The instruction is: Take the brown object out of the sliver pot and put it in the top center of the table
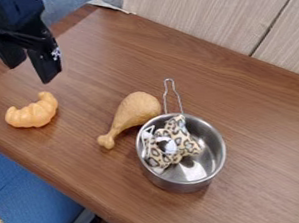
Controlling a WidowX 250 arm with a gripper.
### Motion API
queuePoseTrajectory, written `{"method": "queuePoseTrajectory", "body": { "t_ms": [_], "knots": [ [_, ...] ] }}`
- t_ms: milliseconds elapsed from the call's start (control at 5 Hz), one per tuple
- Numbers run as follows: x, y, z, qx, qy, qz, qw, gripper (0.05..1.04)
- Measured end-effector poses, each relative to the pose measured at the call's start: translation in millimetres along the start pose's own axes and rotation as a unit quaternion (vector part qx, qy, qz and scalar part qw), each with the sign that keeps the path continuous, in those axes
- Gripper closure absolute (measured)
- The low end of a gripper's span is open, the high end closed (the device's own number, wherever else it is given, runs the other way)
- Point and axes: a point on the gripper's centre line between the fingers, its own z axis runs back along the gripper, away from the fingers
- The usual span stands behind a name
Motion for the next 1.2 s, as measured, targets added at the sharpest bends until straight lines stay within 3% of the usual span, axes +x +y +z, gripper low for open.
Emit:
{"method": "queuePoseTrajectory", "body": {
  "t_ms": [400,800,1000,1200],
  "knots": [
    [3,-15,-1,-0.013,0.003,-0.018,0.9997,0.083],
    [17,-74,12,-0.043,-0.012,-0.101,0.9939,0.083],
    [20,-121,11,-0.052,-0.001,-0.168,0.9844,0.083],
    [20,-156,9,-0.045,0.006,-0.228,0.9726,0.083]
  ]
}}
